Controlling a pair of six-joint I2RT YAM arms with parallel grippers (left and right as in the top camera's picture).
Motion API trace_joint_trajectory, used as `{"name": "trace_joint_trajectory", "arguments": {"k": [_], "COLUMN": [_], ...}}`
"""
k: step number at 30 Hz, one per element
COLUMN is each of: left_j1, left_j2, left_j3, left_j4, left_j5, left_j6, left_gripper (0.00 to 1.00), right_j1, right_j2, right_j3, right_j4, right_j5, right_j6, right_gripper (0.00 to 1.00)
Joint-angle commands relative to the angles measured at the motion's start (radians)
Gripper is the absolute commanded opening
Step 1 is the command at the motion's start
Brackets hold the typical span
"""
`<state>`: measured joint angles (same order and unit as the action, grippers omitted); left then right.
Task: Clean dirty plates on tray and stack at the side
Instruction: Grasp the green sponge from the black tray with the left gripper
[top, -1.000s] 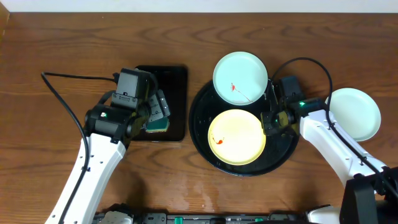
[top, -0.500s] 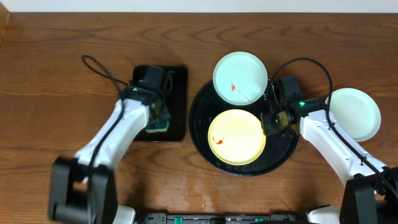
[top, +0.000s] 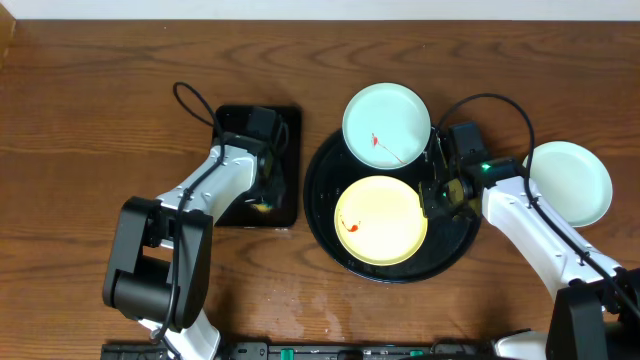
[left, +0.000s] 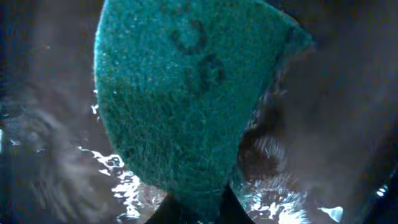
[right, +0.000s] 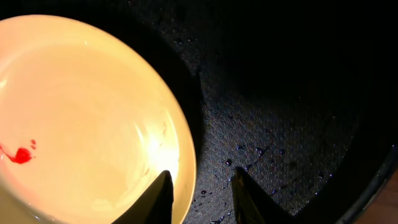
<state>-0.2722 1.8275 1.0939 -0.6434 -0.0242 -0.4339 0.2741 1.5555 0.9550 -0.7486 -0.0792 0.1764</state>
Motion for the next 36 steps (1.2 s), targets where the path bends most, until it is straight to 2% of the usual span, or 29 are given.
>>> {"name": "trace_joint_trajectory", "arguments": {"k": [1,2,4,6,7,9,13,20,25,26,29,31,32,36], "left_j1": [0.008,0.01,0.01,0.01,0.01,0.01,0.01,0.01,0.013,0.014,0.014,0.014,0.014,0.014], "left_j2": [0.013,-0.003,-0.038,-0.084,-0.103,-0.14,-0.163,-0.077,0.007,0.017,0.03,0.022,0.015,-0.031], "left_j3": [0.006,0.011,0.014,0.014,0.014,0.014,0.012,-0.047,-0.047,-0.047,-0.047,-0.045,-0.041,-0.019], "left_j4": [-0.048,-0.055,-0.063,-0.066,-0.065,-0.058,-0.016,0.155,0.181,0.182,0.191,0.197,0.196,0.177], "left_j5": [0.016,0.016,0.015,0.013,0.009,-0.034,-0.148,-0.153,-0.153,-0.153,-0.153,-0.152,-0.152,-0.137], "left_j6": [0.026,0.027,0.027,0.032,0.035,0.035,0.035,0.068,0.067,0.067,0.068,0.082,0.083,0.082], "left_gripper": [0.07,0.09,0.33,0.5,0.56,0.59,0.59,0.59,0.59,0.56,0.36,0.12,0.08,0.09], "right_j1": [0.003,0.003,0.002,0.002,0.002,0.002,0.002,0.002,0.003,0.003,0.003,0.002,0.002,0.003], "right_j2": [-0.011,-0.011,-0.011,-0.011,-0.011,-0.011,-0.011,-0.011,-0.011,-0.011,-0.011,-0.011,-0.011,-0.011], "right_j3": [0.01,0.01,0.01,0.01,0.01,0.01,0.01,0.01,0.01,0.01,0.01,0.01,0.01,0.01], "right_j4": [-0.004,-0.004,-0.004,-0.004,-0.004,-0.004,-0.003,-0.004,-0.015,-0.017,-0.021,-0.021,-0.022,-0.027], "right_j5": [-0.008,-0.008,-0.008,-0.008,-0.008,-0.008,-0.008,-0.008,-0.008,-0.008,-0.008,-0.008,-0.008,-0.008], "right_j6": [0.014,0.014,0.014,0.014,0.014,0.014,0.013,0.014,0.014,0.014,0.014,0.014,0.014,0.014], "right_gripper": [0.29,0.29,0.29,0.29,0.29,0.29,0.3,0.29,0.29,0.29,0.29,0.29,0.29,0.27]}}
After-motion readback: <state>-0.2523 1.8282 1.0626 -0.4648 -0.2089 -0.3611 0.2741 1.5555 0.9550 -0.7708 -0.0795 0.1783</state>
